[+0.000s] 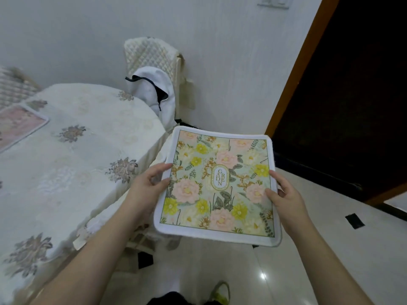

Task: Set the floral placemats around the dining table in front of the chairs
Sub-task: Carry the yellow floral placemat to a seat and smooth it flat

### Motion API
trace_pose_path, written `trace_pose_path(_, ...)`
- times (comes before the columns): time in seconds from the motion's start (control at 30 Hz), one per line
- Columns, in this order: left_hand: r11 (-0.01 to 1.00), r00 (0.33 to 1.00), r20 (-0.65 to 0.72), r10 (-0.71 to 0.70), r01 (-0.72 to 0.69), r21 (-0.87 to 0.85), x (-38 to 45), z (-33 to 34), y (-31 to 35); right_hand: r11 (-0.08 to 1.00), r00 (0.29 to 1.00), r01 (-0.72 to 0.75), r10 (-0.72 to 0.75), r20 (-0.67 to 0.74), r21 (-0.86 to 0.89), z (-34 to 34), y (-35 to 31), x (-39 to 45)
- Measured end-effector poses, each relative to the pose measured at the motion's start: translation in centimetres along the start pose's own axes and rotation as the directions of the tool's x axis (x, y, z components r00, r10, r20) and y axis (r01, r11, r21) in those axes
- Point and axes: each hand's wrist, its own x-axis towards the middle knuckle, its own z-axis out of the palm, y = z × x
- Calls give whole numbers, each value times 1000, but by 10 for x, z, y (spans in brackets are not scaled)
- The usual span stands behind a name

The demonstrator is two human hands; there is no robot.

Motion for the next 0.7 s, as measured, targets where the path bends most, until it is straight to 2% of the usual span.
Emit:
trace_pose_path(0.23, 996, 986, -152, 63, -52, 79, 16, -13, 17, 1000, 989, -5, 1, 145, 23, 31, -25, 58)
trace_pose_path(0.33, 981, 971, -201, 128, -95, 169, 33, -28, 22, 1000, 979, -4, 3, 205, 1, 55, -37, 86)
trace_pose_path(0.47, 989, 957, -264, 117, -89, 118, 64, -50, 29, 998, 958, 24, -7, 286, -57, 94, -60, 132)
trace_pose_path(0.7, 993, 921, -378, 91, -53, 108, 131, -80, 38, 999, 943, 32, -17, 333, -38, 152, -95, 194)
